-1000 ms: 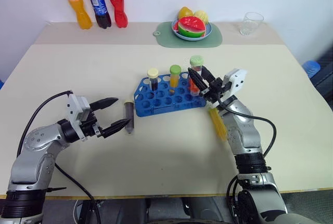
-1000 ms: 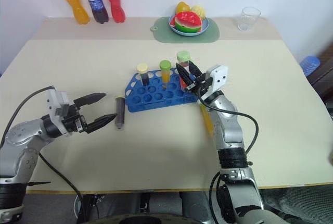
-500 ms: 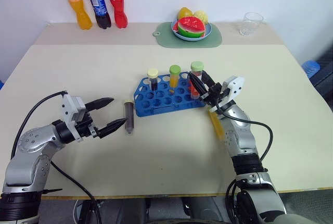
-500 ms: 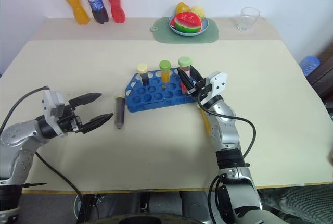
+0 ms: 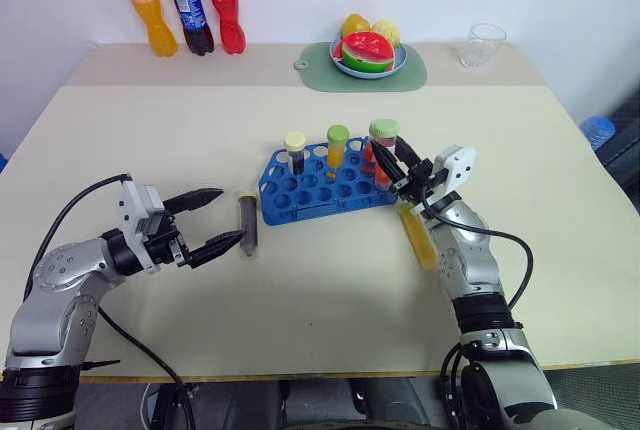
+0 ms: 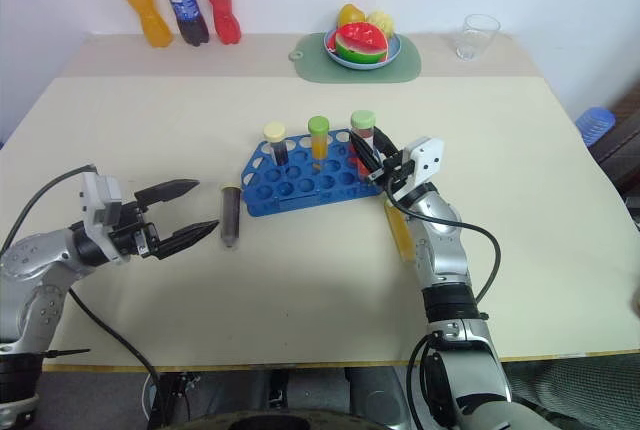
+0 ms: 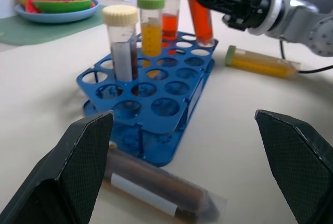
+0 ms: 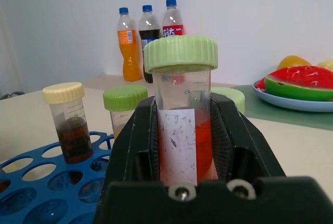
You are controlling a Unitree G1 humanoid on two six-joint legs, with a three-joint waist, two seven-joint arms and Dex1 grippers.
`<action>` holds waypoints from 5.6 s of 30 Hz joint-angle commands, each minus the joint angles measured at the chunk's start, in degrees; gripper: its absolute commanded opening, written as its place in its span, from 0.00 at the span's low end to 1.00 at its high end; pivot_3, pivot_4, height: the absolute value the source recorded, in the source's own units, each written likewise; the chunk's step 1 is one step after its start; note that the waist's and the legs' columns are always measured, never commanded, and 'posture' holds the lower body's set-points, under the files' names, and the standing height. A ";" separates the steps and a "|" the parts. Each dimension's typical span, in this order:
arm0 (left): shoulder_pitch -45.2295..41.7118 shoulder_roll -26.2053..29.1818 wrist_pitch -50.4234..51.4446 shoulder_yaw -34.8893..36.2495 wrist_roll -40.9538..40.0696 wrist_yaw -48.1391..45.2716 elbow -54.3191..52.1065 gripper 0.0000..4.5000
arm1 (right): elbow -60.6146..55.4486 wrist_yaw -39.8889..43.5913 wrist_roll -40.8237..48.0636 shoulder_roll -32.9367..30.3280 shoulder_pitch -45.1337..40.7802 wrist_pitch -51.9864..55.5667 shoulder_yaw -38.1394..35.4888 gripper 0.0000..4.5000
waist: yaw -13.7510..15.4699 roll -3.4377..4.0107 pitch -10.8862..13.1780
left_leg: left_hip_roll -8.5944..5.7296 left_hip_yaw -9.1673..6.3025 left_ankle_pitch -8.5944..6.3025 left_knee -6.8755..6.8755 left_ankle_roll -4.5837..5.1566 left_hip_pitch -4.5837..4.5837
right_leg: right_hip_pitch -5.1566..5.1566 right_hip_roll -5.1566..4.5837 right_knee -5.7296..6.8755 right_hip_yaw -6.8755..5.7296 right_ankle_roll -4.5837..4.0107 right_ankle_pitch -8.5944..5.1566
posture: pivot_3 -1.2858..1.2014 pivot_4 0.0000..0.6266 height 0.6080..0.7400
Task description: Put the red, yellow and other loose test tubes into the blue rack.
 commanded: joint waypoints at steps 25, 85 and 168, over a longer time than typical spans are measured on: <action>-1.78 1.02 -0.42 -0.25 -2.52 -7.20 -0.04 1.00 | 10.51 -3.98 -7.29 2.19 1.42 -15.50 0.45 0.83 | -0.18 -0.01 -0.02 | 0.02 0.02 0.00 0.00 -0.01 0.21 | 0.13 0.04 0.06 0.02 -0.03 -0.02 | 0.52 0.24 1.00; 3.02 -4.31 -0.98 -3.25 -2.29 -0.68 -4.24 1.00 | -43.95 3.99 9.12 -31.39 4.32 72.06 8.73 0.24 | 0.28 -0.33 -0.25 | -0.07 -0.34 -0.01 0.00 0.03 -0.09 | 0.04 0.06 -0.18 -0.10 -0.20 -0.16 | 0.52 0.24 1.00; 1.35 -3.94 1.19 0.62 -5.17 1.56 -2.31 1.00 | 8.50 -3.81 -14.73 2.56 0.21 -16.32 9.83 0.95 | -0.09 -0.01 -0.09 | 0.03 -0.32 0.01 -0.07 -0.02 0.29 | 0.24 -0.03 0.04 -0.09 -0.27 -0.17 | 0.52 0.24 1.00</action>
